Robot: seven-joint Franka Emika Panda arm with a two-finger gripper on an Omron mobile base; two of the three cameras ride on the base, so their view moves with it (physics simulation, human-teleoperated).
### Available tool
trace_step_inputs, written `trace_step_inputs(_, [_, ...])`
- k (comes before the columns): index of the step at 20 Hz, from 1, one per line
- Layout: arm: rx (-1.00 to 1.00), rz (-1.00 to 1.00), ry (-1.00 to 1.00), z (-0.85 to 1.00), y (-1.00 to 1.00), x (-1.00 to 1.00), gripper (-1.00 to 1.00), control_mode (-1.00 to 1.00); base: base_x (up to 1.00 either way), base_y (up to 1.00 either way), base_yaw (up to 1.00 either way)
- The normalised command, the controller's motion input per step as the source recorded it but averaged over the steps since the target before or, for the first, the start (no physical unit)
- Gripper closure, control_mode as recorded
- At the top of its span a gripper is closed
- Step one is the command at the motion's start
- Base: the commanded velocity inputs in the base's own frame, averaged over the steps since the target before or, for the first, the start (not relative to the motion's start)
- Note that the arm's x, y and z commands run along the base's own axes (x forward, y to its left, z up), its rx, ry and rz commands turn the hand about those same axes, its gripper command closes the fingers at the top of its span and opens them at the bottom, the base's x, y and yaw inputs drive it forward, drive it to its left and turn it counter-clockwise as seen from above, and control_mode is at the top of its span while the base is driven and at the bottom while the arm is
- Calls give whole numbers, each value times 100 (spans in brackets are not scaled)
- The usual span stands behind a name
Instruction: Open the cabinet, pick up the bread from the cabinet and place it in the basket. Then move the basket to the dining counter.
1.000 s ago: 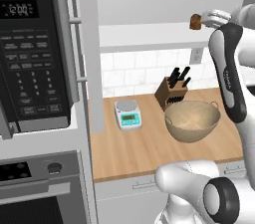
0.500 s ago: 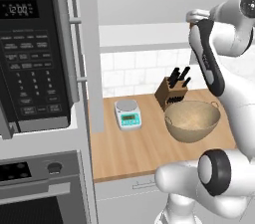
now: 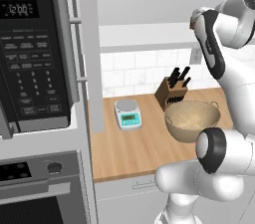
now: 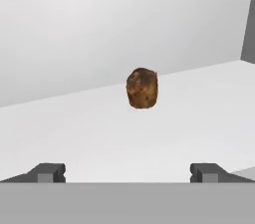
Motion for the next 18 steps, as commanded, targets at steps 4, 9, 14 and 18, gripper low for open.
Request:
trace_step_inputs(4, [0, -1, 1, -33, -3, 42, -100, -100, 0, 0, 0])
trace_step_inputs(9, [0, 0, 10, 0, -31, 44, -100, -100, 0, 0, 0])
trace_step_inputs(14, [0, 0, 2, 0, -20, 23, -100, -100, 0, 0, 0])
trace_step_inputs(18, [0, 0, 0, -2, -1, 29, -100, -100, 0, 0, 0])
